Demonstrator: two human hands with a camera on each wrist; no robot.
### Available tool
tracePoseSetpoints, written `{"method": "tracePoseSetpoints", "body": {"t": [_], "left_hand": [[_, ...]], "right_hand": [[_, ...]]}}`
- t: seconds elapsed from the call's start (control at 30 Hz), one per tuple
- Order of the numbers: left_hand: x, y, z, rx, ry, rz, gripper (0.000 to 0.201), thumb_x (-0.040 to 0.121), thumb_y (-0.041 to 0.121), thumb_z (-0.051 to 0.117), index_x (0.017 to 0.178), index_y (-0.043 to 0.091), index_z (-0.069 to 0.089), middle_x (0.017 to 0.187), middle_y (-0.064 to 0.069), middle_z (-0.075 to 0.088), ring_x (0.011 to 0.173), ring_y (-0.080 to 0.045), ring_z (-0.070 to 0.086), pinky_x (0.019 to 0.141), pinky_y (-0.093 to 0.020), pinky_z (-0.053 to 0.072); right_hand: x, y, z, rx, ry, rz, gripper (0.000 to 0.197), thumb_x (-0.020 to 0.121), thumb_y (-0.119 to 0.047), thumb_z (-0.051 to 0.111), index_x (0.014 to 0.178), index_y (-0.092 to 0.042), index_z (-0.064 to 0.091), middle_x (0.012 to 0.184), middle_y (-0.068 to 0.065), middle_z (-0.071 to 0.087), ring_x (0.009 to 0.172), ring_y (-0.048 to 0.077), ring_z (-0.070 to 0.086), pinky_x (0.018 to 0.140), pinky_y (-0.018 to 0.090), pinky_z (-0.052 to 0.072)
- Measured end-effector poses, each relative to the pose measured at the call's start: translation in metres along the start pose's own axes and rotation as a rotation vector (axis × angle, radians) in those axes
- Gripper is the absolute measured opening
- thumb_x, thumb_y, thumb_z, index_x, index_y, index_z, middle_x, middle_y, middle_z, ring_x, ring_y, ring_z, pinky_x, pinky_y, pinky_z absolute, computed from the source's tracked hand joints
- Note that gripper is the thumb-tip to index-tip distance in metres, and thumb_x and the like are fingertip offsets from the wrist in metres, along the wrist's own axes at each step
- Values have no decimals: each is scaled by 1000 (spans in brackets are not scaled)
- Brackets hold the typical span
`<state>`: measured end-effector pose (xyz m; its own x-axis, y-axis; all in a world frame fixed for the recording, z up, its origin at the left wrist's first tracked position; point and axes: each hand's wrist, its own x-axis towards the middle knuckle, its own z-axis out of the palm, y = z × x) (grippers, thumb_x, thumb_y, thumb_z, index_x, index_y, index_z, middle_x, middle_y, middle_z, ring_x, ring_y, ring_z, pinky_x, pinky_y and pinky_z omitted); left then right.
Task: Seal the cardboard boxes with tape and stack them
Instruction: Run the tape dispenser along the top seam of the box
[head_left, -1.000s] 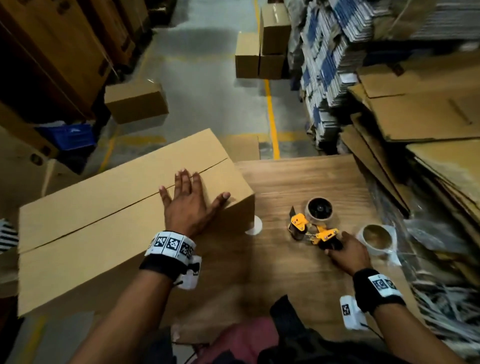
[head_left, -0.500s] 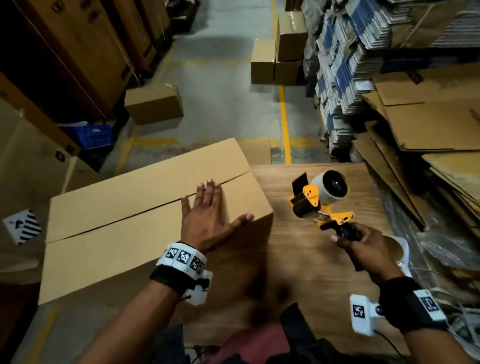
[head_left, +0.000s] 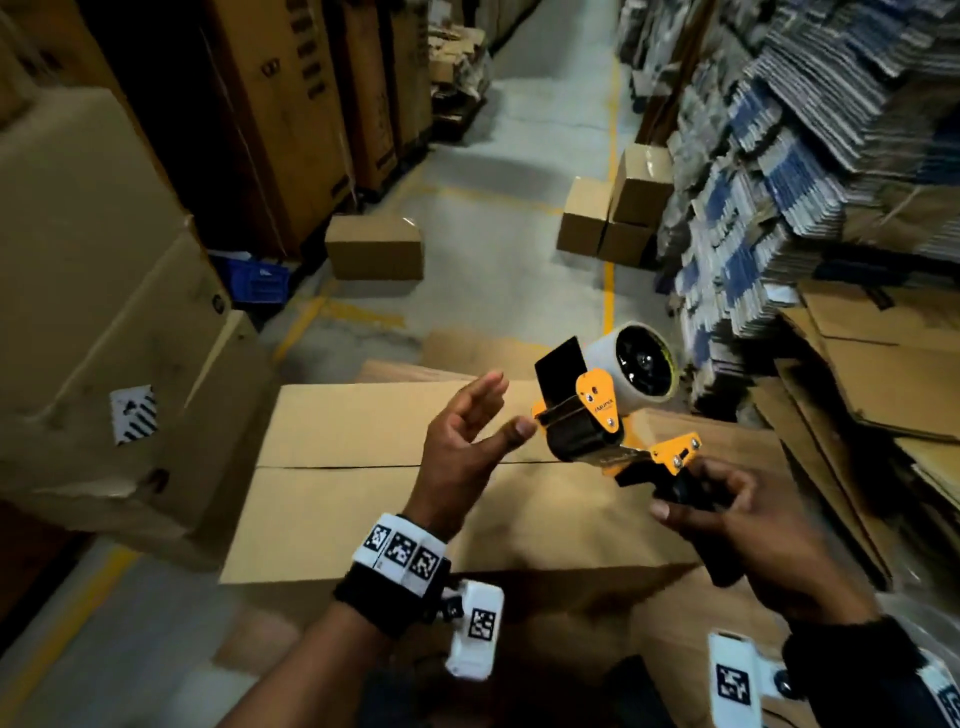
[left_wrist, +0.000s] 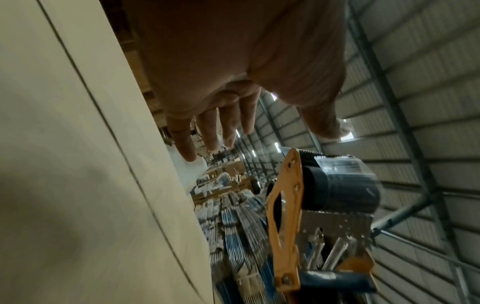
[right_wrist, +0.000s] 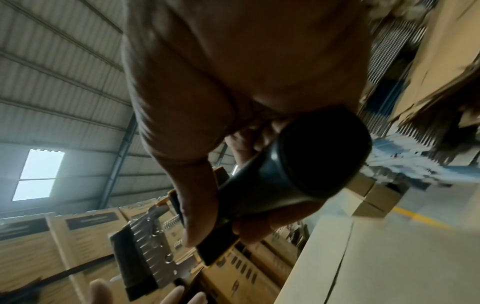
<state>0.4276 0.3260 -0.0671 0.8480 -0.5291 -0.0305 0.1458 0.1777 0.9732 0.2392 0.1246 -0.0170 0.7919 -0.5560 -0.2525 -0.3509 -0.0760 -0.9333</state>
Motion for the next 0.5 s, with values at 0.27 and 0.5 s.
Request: {"method": "tracePoseSetpoints", "body": {"t": [0.27,0.5], "left_hand": [[-28,24,-119,121,177,143,83,62,44,92,138,27,63,136,9,69,122,-13,67,92,-36,60],[-67,22,-212,122,246,161,21,83,6,85,103,8,81,101,-7,81,91,-27,76,85,-38,62]], "right_hand": [[22,-30,115,-39,-114,-85,40,62,-12,94,98,-11,78,72,0,72,49,3,53,43,15,37],[43,-56,204,-160,-117,-203,32,66,-13,95,87,-10,71,58,1,62,43,17,42,45,31,35]]}}
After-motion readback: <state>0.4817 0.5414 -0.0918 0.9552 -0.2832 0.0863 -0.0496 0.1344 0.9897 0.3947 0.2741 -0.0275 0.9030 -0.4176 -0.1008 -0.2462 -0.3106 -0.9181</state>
